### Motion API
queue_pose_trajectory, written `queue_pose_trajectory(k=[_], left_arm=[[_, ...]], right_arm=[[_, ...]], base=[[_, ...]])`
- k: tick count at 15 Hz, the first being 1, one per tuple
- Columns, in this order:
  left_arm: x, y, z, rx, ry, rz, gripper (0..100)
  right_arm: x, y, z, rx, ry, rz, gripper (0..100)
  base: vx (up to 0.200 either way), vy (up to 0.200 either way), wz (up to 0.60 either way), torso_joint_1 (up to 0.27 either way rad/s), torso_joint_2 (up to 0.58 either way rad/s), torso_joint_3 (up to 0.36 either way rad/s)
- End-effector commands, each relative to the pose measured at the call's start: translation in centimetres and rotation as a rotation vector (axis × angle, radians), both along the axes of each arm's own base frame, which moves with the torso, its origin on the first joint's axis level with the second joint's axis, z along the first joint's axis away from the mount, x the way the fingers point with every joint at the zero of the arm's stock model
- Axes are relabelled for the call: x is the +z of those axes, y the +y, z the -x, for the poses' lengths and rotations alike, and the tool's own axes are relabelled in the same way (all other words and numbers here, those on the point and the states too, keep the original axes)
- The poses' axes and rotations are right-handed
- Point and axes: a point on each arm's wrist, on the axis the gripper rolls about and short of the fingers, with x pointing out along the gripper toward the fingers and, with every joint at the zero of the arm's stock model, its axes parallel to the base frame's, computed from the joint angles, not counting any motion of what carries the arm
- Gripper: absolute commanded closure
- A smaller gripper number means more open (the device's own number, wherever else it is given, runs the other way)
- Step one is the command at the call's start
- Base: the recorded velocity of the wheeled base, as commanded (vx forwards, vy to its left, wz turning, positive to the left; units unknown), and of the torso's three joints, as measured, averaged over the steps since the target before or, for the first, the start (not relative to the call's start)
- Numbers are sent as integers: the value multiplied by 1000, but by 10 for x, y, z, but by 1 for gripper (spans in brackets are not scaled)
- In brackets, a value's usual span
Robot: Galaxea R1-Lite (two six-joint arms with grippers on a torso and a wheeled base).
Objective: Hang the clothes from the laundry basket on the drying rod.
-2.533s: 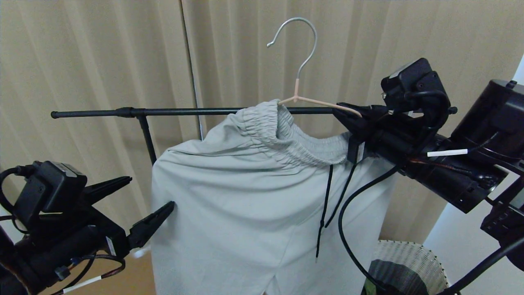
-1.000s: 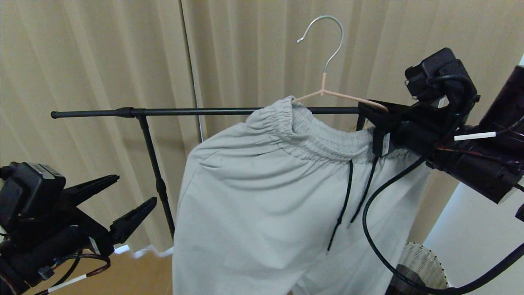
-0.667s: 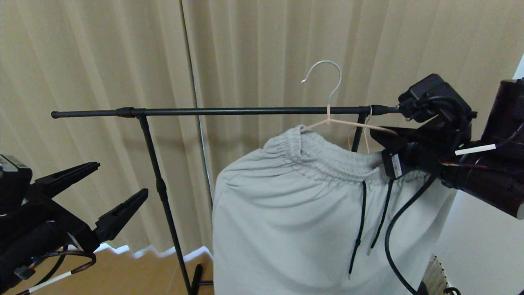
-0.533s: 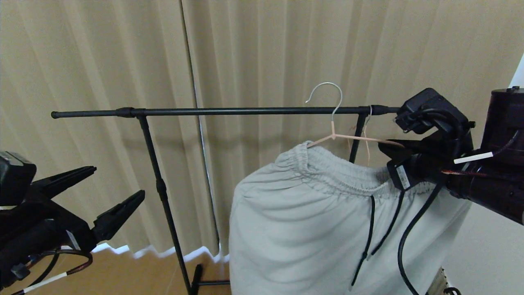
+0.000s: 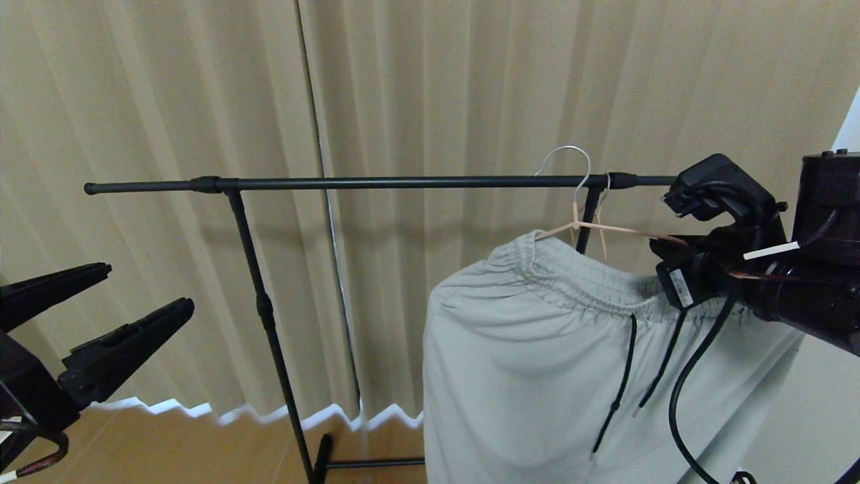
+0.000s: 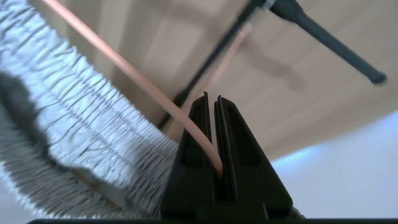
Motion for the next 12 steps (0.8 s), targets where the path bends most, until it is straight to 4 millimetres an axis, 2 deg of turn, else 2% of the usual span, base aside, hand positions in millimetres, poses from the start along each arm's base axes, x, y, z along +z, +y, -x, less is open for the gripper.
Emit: queue_pose_trajectory(k=[1, 5, 12], left_arm=[[0, 0, 3, -3, -15, 3, 0], [-1, 0, 1, -3, -10, 3, 0], [-3, 0, 1, -3, -6, -1, 0]], right_arm=[[-3, -2, -3, -11, 12, 2, 100], [-7, 0, -4, -13, 26, -17, 100], [-17, 12, -8, 1, 62, -55, 100]], base=[[0, 0, 0, 0, 0, 0], [0, 0, 0, 0, 0, 0], [200, 0, 0, 5, 0, 5]])
